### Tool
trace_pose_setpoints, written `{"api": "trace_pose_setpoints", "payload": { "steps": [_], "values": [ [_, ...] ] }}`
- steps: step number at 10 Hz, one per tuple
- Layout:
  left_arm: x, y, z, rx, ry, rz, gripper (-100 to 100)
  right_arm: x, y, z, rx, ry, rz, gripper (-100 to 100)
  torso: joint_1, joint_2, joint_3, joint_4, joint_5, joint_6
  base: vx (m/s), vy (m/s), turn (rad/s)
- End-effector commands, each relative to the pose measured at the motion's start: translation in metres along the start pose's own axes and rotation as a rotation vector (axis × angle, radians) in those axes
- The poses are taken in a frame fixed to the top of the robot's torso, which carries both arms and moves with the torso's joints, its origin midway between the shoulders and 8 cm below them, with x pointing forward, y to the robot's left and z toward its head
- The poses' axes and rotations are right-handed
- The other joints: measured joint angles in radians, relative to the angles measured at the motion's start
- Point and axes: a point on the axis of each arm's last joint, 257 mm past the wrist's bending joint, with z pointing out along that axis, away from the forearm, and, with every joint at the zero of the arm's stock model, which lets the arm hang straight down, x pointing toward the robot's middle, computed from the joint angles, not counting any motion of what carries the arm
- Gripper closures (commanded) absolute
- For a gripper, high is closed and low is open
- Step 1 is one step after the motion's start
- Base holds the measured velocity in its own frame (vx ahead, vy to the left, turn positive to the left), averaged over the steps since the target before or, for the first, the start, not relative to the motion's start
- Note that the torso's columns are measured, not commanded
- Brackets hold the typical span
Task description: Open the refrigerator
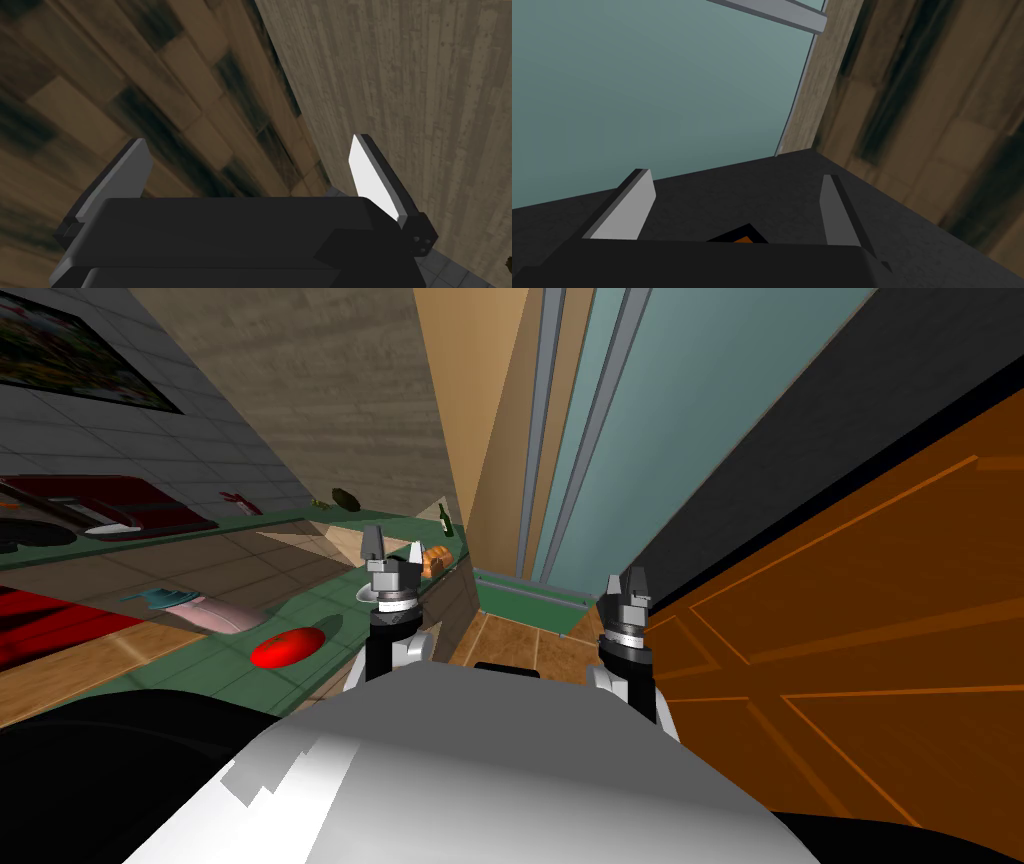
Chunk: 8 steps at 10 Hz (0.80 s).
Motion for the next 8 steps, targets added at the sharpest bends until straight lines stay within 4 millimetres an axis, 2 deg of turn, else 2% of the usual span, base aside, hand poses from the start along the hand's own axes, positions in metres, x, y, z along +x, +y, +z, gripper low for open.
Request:
{"api": "trace_pose_setpoints", "payload": {
  "steps": [1,8],
  "values": [
    [0.0000,0.0000,0.0000,0.000,0.000,0.000,0,0.0000,0.0000,0.0000,0.000,0.000,0.000,0,0.000,0.041,-0.082,0.041,0.000,0.000,0.000,0.000,0.000],
    [0.0000,-0.0001,0.0001,0.000,0.000,0.000,0,0.0000,0.0002,0.0000,0.000,0.000,0.000,0,0.000,0.544,-1.087,0.544,0.000,0.000,0.000,0.000,0.000]
  ]
}}
